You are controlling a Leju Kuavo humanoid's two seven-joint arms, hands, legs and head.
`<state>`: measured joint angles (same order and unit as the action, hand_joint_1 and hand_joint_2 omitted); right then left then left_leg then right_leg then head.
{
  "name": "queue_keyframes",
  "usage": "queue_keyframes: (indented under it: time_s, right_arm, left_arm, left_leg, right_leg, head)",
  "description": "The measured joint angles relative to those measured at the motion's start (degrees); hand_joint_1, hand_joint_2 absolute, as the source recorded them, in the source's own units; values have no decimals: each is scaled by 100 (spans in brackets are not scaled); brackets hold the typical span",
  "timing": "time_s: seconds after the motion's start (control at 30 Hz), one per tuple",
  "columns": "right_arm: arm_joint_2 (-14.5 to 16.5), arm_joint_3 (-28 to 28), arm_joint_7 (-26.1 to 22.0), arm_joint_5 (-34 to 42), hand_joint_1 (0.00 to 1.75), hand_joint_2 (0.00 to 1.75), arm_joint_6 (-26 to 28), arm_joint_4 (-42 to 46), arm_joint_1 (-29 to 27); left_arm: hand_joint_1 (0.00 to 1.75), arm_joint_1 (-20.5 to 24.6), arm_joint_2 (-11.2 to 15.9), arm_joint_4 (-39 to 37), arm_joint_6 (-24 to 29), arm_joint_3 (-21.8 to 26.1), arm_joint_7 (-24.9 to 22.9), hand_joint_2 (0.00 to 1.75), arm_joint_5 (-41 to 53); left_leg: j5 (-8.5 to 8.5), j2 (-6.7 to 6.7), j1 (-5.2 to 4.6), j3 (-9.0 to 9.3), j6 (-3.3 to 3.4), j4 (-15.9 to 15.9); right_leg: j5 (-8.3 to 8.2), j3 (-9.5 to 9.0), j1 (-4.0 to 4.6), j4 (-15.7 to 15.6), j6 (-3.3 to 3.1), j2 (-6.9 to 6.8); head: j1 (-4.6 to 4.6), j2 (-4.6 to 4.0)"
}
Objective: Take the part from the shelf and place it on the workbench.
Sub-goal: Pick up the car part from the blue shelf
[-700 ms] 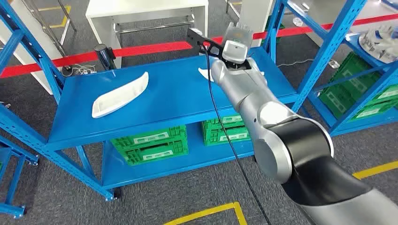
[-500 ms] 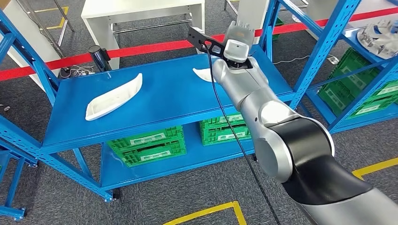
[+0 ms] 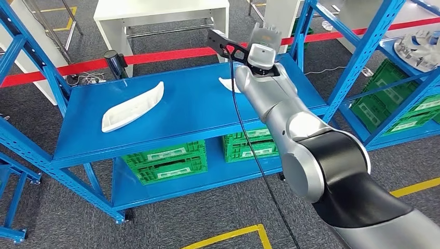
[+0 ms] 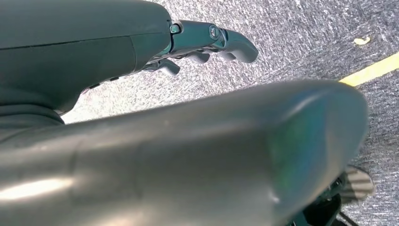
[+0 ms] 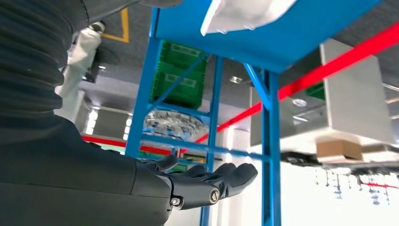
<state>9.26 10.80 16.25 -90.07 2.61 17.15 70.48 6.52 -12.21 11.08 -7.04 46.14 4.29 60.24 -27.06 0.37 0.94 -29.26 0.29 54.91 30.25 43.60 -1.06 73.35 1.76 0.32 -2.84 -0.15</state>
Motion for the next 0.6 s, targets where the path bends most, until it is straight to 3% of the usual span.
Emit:
queue_keyframes:
  time_s: [0.03, 0.1, 0.13, 0.17, 0.27, 0.33, 0.37, 0.4, 0.47, 0.5, 0.53, 0.6]
  right_arm:
    - [-4, 0, 0, 0, 0, 175, 0, -1, -13]
    - [-5, 0, -3, 0, 0, 175, 4, 0, -16]
    - [-5, 0, -7, 0, 0, 175, 5, -1, -10]
    - [-2, 0, -9, 0, 0, 175, 7, -2, -7]
    - [-14, 0, -9, 0, 0, 175, 6, 0, 3]
    - [-21, 0, -11, -1, 0, 175, 13, 15, 20]
    - [-17, 0, -17, -2, 0, 175, 17, 21, 29]
    - [-14, 0, -22, -2, 0, 175, 19, 22, 28]
    - [-12, 0, -28, -1, 0, 175, 16, 9, -4]
    - [-12, 0, -27, 0, 0, 175, 15, 4, -32]
    - [-12, 0, -26, 0, 0, 175, 14, 1, -57]
    - [-5, 0, -25, -1, 0, 175, 17, 1, -81]
  left_arm:
    - [0, -3, 0, 0, 0, 0, -3, 0, -2]
    - [0, -7, -1, 1, 0, 0, 3, 0, -3]
    - [0, -2, 6, 4, 0, 0, 14, 0, -3]
    - [0, 5, 8, 7, -2, 0, 25, 0, -3]
    - [0, 17, 8, 12, -9, 0, 48, 0, -3]
    - [0, 18, 10, 17, -9, 0, 62, 0, -3]
    - [0, 23, 11, 20, -9, 0, 67, 0, -4]
    - [0, 23, 10, 20, -9, 0, 72, 0, -6]
    - [0, 3, 10, 17, -9, 0, 70, 0, -15]
    - [0, -18, 10, 16, -9, 0, 70, 0, -20]
    - [0, -38, 10, 14, -9, 0, 70, 0, -24]
    - [0, -62, 11, 10, -9, 0, 86, 0, -35]
  left_leg:
    - [-43, -5, 17, 4, -24, 28]
    - [-171, -11, 62, 27, -99, 112]
    - [-240, -12, 70, 22, -144, 161]
    - [-298, -12, 70, 20, -184, 189]
    - [-414, -15, 55, 74, -279, 155]
    - [-469, -7, 57, 60, -324, 301]
    - [-528, -5, 55, -74, -335, 554]
    - [-607, -5, 51, -322, -336, 938]
    - [-718, -7, 34, -969, -320, 1753]
    - [-644, -8, 21, -1230, -296, 1972]
    - [-427, -13, -1, -1392, -256, 1961]
    - [342, -40, -68, -1429, -116, 1303]
  right_leg:
    - [-133, -29, -22, -112, 28, -4]
    - [-501, -373, -59, -846, 95, -20]
    - [-578, -552, -61, -1182, 104, -20]
    - [-573, -671, -54, -1382, 74, -16]
    - [-396, -747, -16, -1396, -128, 13]
    - [-313, -847, -33, -1407, -225, 33]
    - [-268, -926, -44, -1422, -265, 42]
    - [-216, -1011, -41, -1438, -298, 43]
    - [-91, -1203, -14, -1466, -340, 41]
    - [-23, -1311, 2, -1476, -352, 45]
    - [59, -1434, 19, -1484, -357, 61]
    - [249, -1708, 53, -1497, -352, 87]
  head:
    - [0, 0]
    - [1, 0]
    - [-7, 0]
    - [-9, 0]
    - [-11, 0]
    - [8, 0]
    - [21, 0]
    - [34, 0]
    - [43, 0]
    - [43, 0]
    - [43, 0]
    - [43, 0]
